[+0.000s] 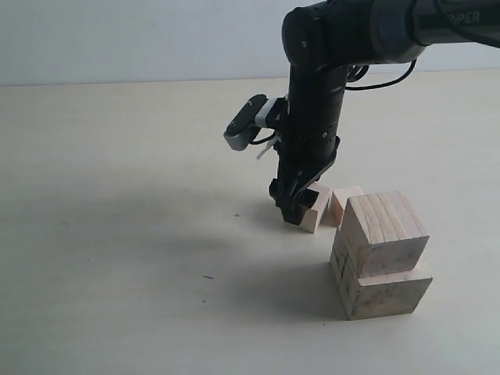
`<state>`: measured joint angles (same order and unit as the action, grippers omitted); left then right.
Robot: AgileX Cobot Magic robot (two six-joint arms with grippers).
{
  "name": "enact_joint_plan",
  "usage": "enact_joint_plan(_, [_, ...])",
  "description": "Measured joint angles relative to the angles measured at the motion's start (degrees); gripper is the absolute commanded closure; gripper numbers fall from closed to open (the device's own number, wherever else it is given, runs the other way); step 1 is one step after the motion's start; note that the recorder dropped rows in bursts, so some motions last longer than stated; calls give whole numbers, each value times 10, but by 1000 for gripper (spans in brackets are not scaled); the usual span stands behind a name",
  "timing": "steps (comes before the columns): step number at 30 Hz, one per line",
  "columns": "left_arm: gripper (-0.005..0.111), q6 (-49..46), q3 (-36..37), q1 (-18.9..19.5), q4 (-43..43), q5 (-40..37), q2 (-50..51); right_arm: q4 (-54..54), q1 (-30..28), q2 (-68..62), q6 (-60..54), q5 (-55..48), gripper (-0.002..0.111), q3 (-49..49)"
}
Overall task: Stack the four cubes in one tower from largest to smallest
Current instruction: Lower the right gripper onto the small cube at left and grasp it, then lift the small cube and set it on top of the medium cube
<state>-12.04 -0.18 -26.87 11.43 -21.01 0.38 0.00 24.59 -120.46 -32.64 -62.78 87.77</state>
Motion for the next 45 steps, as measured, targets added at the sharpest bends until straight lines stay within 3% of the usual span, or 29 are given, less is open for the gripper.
enact_joint_plan(5, [107, 0, 0, 0, 0, 0, 0, 0, 0, -9, 0, 1, 36, 0])
enact_joint_plan(13, [107, 0, 0, 0, 0, 0, 0, 0, -2, -9, 18, 1, 70, 0])
enact_joint_plan(20, [107, 0, 0, 0, 0, 0, 0, 0, -2, -9, 60, 3, 92, 1])
enact_joint_plan(34, [107, 0, 0, 0, 0, 0, 0, 0, -2, 92, 218, -56, 94, 76])
enact_joint_plan(45, [107, 0, 0, 0, 0, 0, 0, 0, -2, 261, 343, -70, 94, 79])
